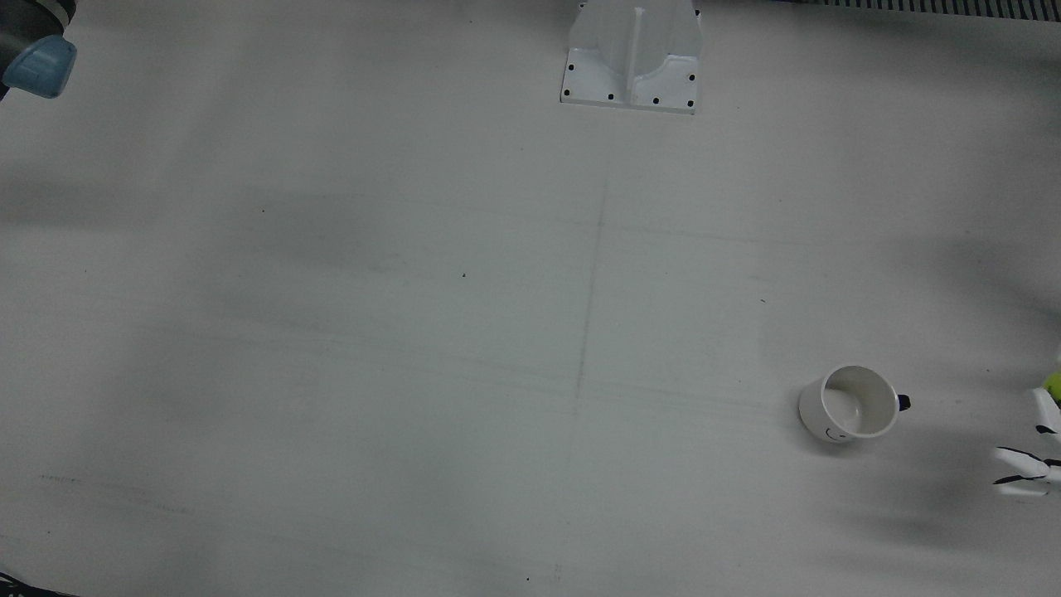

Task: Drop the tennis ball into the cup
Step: 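Move the left hand holding the yellow tennis ball above the cup, then open the left hand fingers to release the tennis ball into the cup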

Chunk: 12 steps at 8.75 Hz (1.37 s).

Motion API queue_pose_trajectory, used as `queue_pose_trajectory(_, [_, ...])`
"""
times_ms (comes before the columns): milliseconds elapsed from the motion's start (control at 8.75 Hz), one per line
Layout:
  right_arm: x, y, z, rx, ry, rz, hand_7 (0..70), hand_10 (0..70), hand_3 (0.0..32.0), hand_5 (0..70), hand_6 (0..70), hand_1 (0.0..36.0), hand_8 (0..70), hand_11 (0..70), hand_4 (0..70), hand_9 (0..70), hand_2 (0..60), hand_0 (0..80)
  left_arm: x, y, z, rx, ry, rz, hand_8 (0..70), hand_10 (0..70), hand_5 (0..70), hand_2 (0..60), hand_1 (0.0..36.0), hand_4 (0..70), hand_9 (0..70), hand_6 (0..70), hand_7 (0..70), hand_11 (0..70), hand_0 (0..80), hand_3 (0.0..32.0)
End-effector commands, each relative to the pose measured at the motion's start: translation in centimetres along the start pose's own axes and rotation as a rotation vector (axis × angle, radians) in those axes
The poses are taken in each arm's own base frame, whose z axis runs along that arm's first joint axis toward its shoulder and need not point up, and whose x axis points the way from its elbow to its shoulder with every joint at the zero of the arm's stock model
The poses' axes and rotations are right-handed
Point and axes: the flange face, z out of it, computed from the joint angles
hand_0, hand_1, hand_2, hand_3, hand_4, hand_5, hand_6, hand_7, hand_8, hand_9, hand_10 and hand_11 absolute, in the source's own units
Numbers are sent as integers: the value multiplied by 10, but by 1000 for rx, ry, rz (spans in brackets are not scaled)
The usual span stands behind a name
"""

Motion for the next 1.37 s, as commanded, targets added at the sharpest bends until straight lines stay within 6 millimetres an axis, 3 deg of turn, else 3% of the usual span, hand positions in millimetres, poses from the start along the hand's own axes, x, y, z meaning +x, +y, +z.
queue_pose_trajectory(0, [0, 0, 0, 0, 1, -1, 0, 0, 0, 0, 0, 0, 0, 0, 0, 0, 0, 0, -74, 11, 39, -10, -84, -28, 283, 105, 282, 600, 360, 12, 271, 676, 490, 200, 800, 98])
queue_pose_trajectory(343, [-1, 0, 0, 0, -1, 0, 0, 0, 0, 0, 0, 0, 0, 0, 0, 0, 0, 0, -81, -4, 36, 5, -93, -21, 269, 103, 269, 600, 360, 16, 257, 648, 479, 196, 800, 88])
queue_pose_trajectory(457, [-1, 0, 0, 0, -1, 0, 0, 0, 0, 0, 0, 0, 0, 0, 0, 0, 0, 0, -82, -7, 34, 7, -95, -12, 230, 93, 240, 600, 360, 5, 193, 620, 397, 173, 755, 98])
queue_pose_trajectory(571, [0, 0, 0, 0, 1, -1, 0, 0, 0, 0, 0, 0, 0, 0, 0, 0, 0, 0, -87, -8, 35, 6, -102, -12, 95, 66, 164, 600, 360, 0, 55, 292, 192, 132, 613, 130])
queue_pose_trajectory(686, [0, 0, 0, 0, 1, -1, 0, 0, 0, 0, 0, 0, 0, 0, 0, 0, 0, 0, -90, -7, 36, 3, -107, -14, 65, 44, 150, 557, 336, 0, 4, 297, 65, 95, 546, 142])
queue_pose_trajectory(914, [0, 0, 0, 0, 1, -1, 0, 0, 0, 0, 0, 0, 0, 0, 0, 0, 0, 0, -97, -6, 37, -2, -116, -10, 10, 30, 91, 470, 323, 0, 1, 51, 72, 73, 525, 150])
queue_pose_trajectory(1029, [0, 0, 0, 0, -1, 0, 0, 0, 0, 0, 0, 0, 0, 0, 0, 0, 0, 0, -97, -6, 37, -2, -116, -10, 30, 30, 120, 498, 318, 0, 0, 170, 46, 73, 528, 150])
queue_pose_trajectory(1257, [0, 0, 0, 0, 1, -1, 0, 0, 0, 0, 0, 0, 0, 0, 0, 0, 0, 0, -98, -7, 36, -1, -118, -11, 15, 32, 99, 481, 325, 0, 2, 91, 72, 75, 529, 144])
